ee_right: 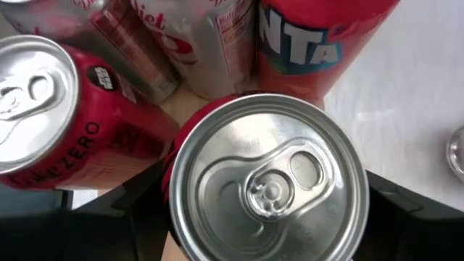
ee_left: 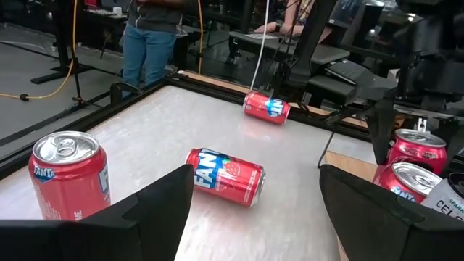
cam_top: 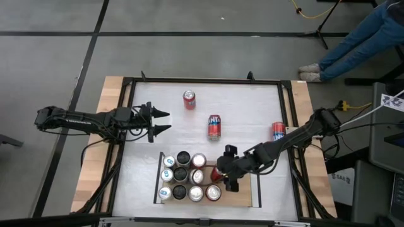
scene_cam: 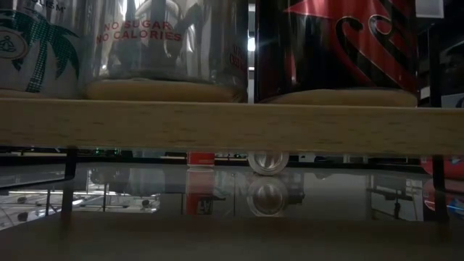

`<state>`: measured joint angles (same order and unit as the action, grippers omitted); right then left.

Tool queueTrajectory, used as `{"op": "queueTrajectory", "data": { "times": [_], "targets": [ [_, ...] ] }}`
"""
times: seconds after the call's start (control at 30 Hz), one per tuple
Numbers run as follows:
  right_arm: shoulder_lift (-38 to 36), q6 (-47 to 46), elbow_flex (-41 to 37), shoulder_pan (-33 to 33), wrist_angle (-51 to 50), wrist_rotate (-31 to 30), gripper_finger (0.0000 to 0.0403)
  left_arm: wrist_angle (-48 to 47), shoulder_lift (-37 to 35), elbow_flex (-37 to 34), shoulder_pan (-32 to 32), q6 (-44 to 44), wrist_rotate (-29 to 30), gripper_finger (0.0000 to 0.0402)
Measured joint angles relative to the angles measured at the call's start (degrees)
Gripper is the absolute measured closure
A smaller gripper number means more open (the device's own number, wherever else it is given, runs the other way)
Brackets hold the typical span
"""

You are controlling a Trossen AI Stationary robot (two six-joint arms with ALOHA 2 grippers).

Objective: Place canned beverage on shelf
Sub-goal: Put the red soda can on the shelf aligned with the other red soda can

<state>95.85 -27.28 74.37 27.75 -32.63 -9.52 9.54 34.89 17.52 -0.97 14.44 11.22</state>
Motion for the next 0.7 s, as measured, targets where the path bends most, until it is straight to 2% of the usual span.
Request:
{"op": "queueTrajectory", "data": {
  "times": [0.7],
  "targets": [
    [0.53,0.12,0.0,0.0,0.01,0.09,0.0102,-0.02,0.0,0.0,0.0,-0.02,0.0,0.0108]
  ]
}}
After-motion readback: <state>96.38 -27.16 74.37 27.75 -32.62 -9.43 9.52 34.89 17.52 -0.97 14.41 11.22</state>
